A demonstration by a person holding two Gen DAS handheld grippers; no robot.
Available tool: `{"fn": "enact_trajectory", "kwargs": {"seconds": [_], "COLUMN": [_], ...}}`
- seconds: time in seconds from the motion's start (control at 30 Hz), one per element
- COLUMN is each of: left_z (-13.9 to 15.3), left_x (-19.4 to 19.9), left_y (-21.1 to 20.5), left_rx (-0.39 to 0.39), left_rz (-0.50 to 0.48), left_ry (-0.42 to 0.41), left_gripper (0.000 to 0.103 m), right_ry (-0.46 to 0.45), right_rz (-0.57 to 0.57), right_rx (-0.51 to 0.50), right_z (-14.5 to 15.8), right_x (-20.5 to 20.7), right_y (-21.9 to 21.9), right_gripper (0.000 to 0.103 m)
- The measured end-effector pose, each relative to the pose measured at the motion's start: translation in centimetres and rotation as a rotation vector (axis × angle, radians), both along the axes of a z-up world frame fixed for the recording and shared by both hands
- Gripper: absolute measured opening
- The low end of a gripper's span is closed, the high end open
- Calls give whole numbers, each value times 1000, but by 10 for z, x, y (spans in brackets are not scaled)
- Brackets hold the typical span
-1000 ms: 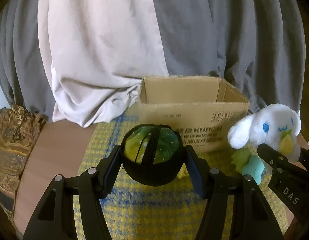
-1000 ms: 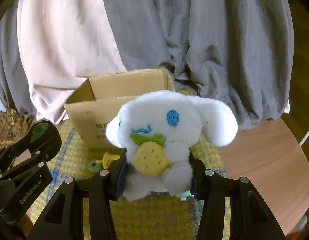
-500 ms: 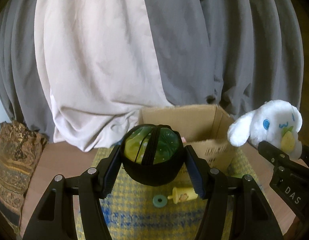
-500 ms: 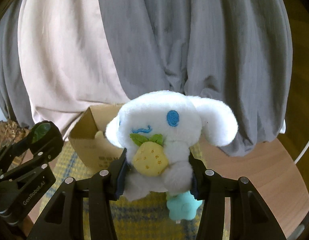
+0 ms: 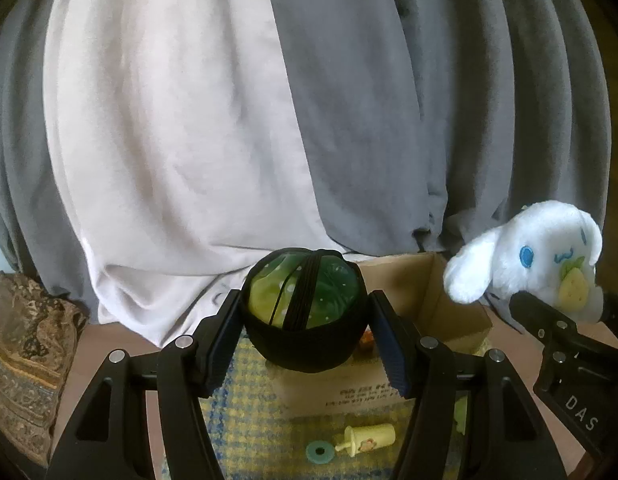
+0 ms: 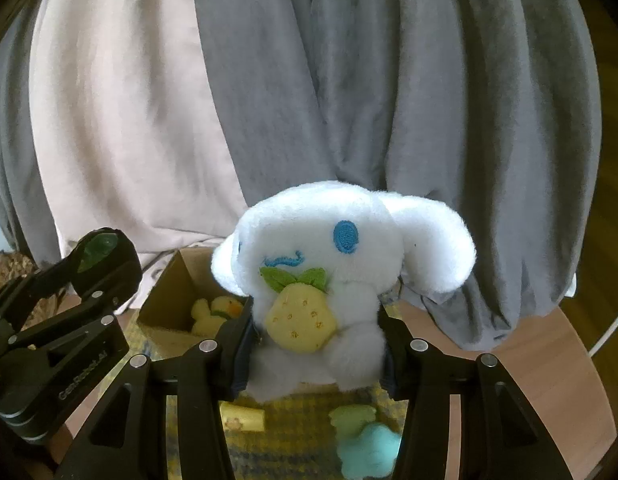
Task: Organize objects
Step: 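Lift and carry the ball and white plush over the cardboard box with both tools, then open the left tool to drop the ball into the box while the right tool drops the plush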
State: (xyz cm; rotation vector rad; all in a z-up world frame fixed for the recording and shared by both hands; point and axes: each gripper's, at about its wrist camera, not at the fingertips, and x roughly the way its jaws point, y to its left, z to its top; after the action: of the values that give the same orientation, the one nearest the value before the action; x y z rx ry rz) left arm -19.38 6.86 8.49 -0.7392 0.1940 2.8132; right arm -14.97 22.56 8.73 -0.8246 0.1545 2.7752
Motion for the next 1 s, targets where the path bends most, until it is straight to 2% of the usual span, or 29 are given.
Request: {"fn": "enact_trajectory", "kwargs": {"seconds": [0.2,0.67,0.77,0.87,0.9,0.93,0.97,1.0], "left_z": [-4,-15,-16,-17,-17,-17,-16,-15], "left_x": [-25,-62,-67,-70,-71,-70,-69,-67], "left_y": [4,13,13,13,13,13,14,14], "left_rx": [13,17,24,13,13,8,-3,-9], "left_rz": [-10,-21,-26,-14,-13,-11,-3,6], "left_ry": [-44,-103,-123,-133,-132,-126,-117,-104], "left_gripper": [62,62,63,63,67,72,86,92], "right_ry": [-23,-98,-104,-103,-102,-96,-86,-77], "right_rz": [-2,19,21,15,8,-1,-19,-30], "right_rx": [4,-29,-35,-33,-26,-18,-4,3], "right_z": [2,-17,-21,-21,-20,-19,-18,-17], "right_x": [-25,-75,-74,-74,-72,-72,-69,-67], "right_y": [5,16,19,20,21,21,22,22], "right_gripper": [50,50,51,58,65,78,83,86]}}
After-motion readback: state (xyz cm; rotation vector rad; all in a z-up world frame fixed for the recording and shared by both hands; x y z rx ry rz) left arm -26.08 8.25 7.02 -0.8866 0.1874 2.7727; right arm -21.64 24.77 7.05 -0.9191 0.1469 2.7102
